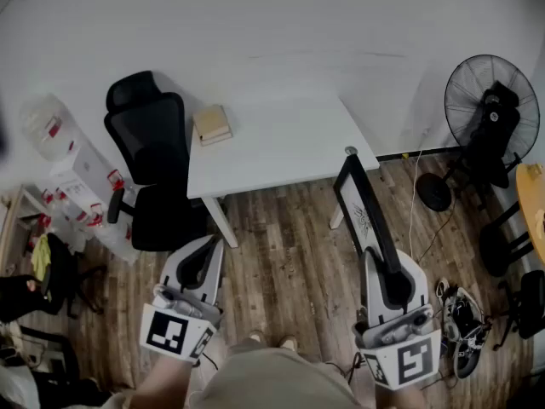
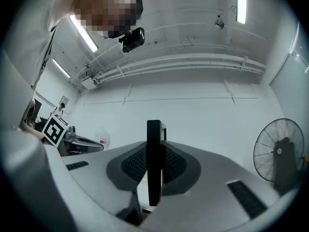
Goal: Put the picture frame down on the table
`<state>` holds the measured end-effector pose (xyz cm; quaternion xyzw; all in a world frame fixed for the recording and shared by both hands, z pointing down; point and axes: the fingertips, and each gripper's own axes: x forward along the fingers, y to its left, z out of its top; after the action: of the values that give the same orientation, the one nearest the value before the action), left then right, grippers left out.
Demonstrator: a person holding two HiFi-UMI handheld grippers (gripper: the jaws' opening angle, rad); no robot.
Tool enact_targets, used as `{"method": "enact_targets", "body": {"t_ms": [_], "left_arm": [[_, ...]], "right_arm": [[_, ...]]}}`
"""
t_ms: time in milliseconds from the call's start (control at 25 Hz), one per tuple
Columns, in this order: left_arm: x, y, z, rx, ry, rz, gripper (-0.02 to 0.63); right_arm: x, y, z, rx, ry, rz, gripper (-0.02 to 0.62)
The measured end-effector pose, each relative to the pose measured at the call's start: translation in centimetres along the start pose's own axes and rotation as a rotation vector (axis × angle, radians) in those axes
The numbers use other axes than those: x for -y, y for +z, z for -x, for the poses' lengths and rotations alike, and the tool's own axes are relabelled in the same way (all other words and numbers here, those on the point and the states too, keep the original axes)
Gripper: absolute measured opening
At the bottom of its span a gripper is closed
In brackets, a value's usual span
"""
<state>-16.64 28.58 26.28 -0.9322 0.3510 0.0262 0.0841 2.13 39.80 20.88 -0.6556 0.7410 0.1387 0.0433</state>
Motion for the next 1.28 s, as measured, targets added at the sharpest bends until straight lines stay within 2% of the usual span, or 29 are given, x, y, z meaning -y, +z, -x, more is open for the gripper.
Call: {"method": "enact_targets", "body": {"t_ms": [400, 680, 1280], "left_arm": [[1.3, -0.1, -0.9, -0.005, -0.041, 0.009, 0.021], [2.1, 0.5, -1.4, 0.002, -0.044, 0.002, 0.021], [2.3, -0.8, -3.7, -0.031, -0.081, 0.033, 0.021]], "right_arm": [[1.4, -0.8, 0.5, -0.018, -0.051, -0.040, 0.064], [1.8, -0.4, 1.0, -0.004, -0.029, -0.062, 0.064], [2.5, -3.0, 0.0, -0.068, -0.023, -0.092, 0.064]]}}
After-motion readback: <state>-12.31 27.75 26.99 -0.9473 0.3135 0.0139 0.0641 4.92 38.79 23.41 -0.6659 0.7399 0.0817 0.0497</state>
